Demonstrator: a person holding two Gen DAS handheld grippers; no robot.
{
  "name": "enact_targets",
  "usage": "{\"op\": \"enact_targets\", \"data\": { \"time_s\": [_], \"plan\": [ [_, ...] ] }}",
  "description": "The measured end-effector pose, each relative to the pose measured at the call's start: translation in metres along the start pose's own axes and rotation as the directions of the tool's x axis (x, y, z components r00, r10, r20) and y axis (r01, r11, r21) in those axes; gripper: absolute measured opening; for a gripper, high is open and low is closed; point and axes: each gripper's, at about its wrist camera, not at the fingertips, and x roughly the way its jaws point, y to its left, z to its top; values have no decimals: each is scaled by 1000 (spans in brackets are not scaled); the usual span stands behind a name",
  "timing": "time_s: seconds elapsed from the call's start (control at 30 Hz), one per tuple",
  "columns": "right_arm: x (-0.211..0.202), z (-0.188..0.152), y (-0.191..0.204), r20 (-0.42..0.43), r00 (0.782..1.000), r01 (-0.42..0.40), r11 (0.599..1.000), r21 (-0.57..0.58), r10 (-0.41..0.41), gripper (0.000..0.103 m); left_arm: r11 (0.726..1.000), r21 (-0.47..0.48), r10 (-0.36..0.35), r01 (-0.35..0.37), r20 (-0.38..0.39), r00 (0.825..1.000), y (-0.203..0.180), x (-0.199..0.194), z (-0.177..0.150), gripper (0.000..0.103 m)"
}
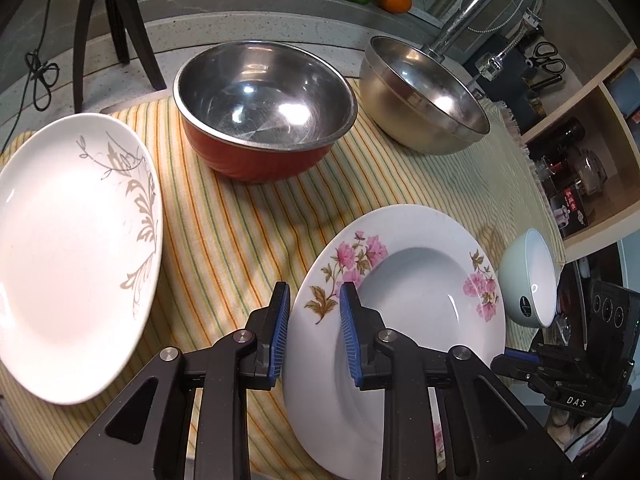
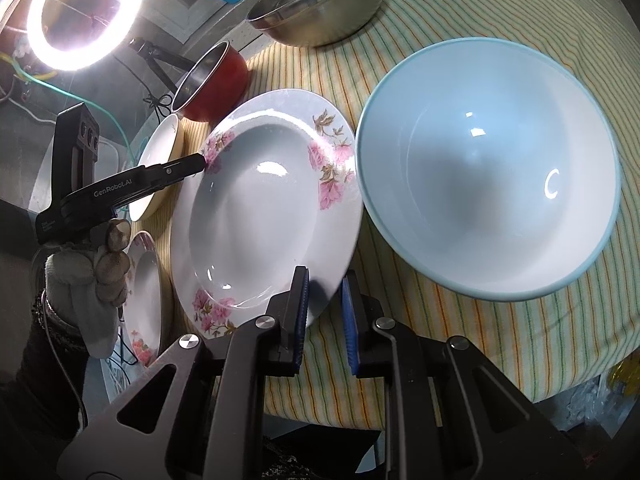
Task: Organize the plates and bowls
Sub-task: 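Move the right tool to the pink-blossom plate rim while the left tool approaches the rose plate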
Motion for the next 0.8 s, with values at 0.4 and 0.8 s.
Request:
{"op": "enact_targets", "data": {
  "time_s": [0.4,0.8],
  "plan": [
    [-1,-8,2,-40,999,-4,999,-38,2,17,1000,-12,5,-5,-4,1000,-7,-5,-18,24],
    [-5,-27,1,-68,998,-8,998,-61,4,17,1000,-11,10,-10,0,1000,-14,-7,-33,24]
  ]
}}
